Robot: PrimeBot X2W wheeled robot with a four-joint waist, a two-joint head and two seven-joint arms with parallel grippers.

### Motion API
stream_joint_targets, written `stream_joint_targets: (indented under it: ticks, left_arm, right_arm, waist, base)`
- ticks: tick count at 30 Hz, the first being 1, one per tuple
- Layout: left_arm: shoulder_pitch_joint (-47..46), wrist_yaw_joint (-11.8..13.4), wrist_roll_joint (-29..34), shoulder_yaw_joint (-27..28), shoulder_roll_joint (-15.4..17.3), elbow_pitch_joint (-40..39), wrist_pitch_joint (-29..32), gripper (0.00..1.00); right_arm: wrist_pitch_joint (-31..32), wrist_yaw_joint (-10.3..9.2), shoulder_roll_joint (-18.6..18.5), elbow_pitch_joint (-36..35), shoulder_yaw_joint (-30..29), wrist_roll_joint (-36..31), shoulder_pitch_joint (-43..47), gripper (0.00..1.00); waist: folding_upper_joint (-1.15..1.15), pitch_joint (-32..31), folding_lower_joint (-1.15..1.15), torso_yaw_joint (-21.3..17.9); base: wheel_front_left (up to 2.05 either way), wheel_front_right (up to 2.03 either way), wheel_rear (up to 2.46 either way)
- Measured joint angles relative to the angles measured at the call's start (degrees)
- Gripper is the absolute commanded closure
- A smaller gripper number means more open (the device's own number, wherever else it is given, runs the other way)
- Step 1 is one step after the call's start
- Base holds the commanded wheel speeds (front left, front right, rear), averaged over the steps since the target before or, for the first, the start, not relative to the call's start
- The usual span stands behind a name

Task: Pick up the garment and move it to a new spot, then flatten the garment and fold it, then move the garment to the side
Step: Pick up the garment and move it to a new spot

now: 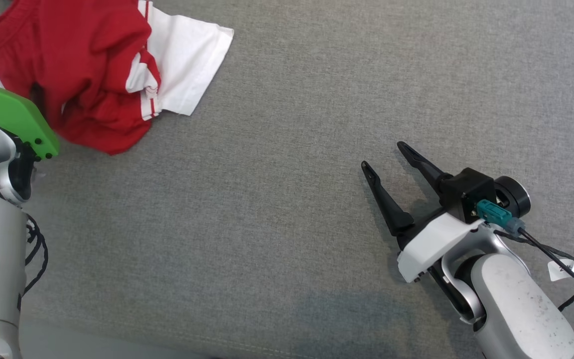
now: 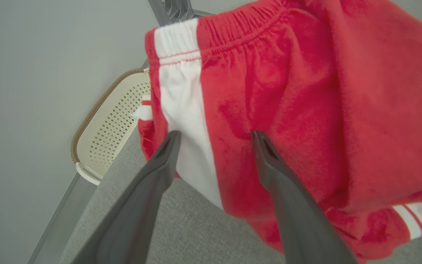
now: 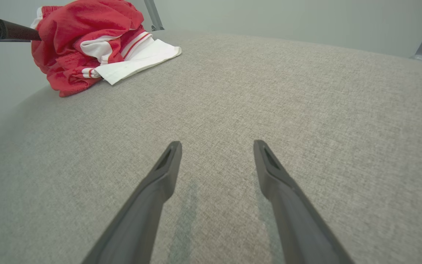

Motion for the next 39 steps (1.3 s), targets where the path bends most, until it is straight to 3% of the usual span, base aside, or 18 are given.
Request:
stream_joint_targets:
  ticks: [2,4,5,19,28,30,39]
  left_arm:
    - [-0.4,0.8,-0.1,0.3,0.2,1.5,0.4,0.00]
    - [-0.9,1.6,0.0,0.3,0.4,2.4,0.5,0.57]
    - [-1.0,1.8,0.0,0.2,0.4,2.7,0.3,1.00]
    - [-2.8,2.7,0.8,0.0,-0.1,0.9,-10.0,1.00]
    - [-6.3,0.5,4.3,-5.2,-0.4,-7.0,-11.4,1.00]
    - [-6.9,-1.0,4.4,-6.1,-1.1,-9.2,-11.4,1.00]
    - [-7.6,-4.5,5.6,-12.3,-4.9,-17.8,-8.9,1.00]
  right_arm:
    - [0.1,0.00,-0.2,-0.4,0.1,0.0,-0.1,0.00]
    - [0.2,0.00,-0.3,-0.5,0.0,0.0,-0.1,0.00]
    - [0.2,0.00,-0.3,-0.5,-0.1,0.0,-0.1,0.00]
    - [-2.0,0.00,1.8,3.1,0.4,0.7,0.5,0.00]
    - [-4.9,0.00,4.1,7.5,0.6,2.7,3.0,0.00]
    - [-5.5,0.00,4.4,8.1,0.5,3.0,3.6,0.00]
    - [-7.3,0.00,5.8,9.7,-1.2,3.5,5.5,0.00]
  waist:
    - [0.00,1.1,0.00,-0.6]
    - [0.00,1.9,0.00,-1.3]
    - [0.00,2.3,0.00,-1.5]
    - [0.00,-2.0,0.00,-2.1]
    - [0.00,-8.9,0.00,-3.8]
    - [0.00,-10.4,0.00,-4.7]
    - [0.00,-14.9,0.00,-12.9]
  base:
    - [0.00,0.00,0.00]
    - [0.00,0.00,0.00]
    - [0.00,0.00,0.00]
    - [0.00,0.00,0.00]
    - [0.00,0.00,0.00]
    - [0.00,0.00,0.00]
    - [0.00,0.00,0.00]
